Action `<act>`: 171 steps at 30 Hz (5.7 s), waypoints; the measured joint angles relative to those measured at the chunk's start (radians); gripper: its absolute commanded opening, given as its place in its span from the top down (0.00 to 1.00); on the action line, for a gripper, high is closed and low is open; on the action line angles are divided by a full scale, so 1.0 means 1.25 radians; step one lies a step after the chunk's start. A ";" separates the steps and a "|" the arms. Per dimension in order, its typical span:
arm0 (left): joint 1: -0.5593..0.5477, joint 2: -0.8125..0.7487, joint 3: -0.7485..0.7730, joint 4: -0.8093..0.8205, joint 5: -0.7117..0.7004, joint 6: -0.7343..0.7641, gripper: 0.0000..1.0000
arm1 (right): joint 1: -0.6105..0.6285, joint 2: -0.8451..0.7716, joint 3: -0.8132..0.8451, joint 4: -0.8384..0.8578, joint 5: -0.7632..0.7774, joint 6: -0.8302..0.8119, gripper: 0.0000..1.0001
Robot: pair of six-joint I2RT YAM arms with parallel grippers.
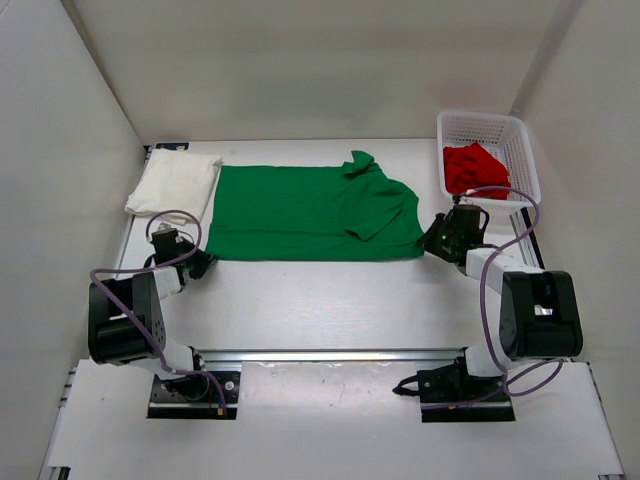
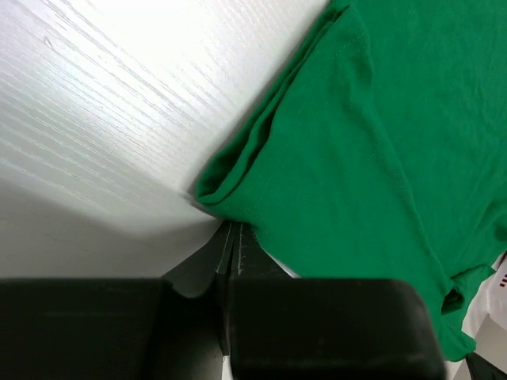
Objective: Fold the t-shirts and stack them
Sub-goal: Fold the flattened tshirt in 1/3 of the way, then grap the side of the flattened tshirt furthest away from the robot with both arms
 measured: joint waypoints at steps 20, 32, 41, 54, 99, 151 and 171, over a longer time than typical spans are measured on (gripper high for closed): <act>0.021 -0.055 0.010 -0.027 0.001 -0.004 0.85 | -0.006 -0.029 0.037 -0.031 0.055 -0.013 0.74; -0.210 -0.177 0.031 -0.063 -0.103 0.043 0.79 | 0.114 0.098 0.150 -0.074 0.051 -0.039 1.00; -0.305 0.237 0.317 -0.039 -0.012 0.025 0.82 | 0.162 0.222 0.232 -0.139 0.031 -0.058 1.00; -0.160 -0.069 -0.105 0.037 0.159 -0.027 0.78 | 0.145 -0.126 -0.197 -0.006 -0.058 0.055 1.00; -0.451 -0.232 -0.071 0.016 0.059 0.088 0.58 | 0.330 0.175 0.213 -0.058 -0.036 0.062 0.85; -0.295 0.082 0.266 -0.043 0.067 0.066 0.55 | 0.236 0.930 1.432 -0.680 0.186 -0.341 0.63; -0.207 0.202 0.548 -0.164 -0.006 0.150 0.55 | 0.229 0.939 1.462 -0.706 0.262 -0.370 1.00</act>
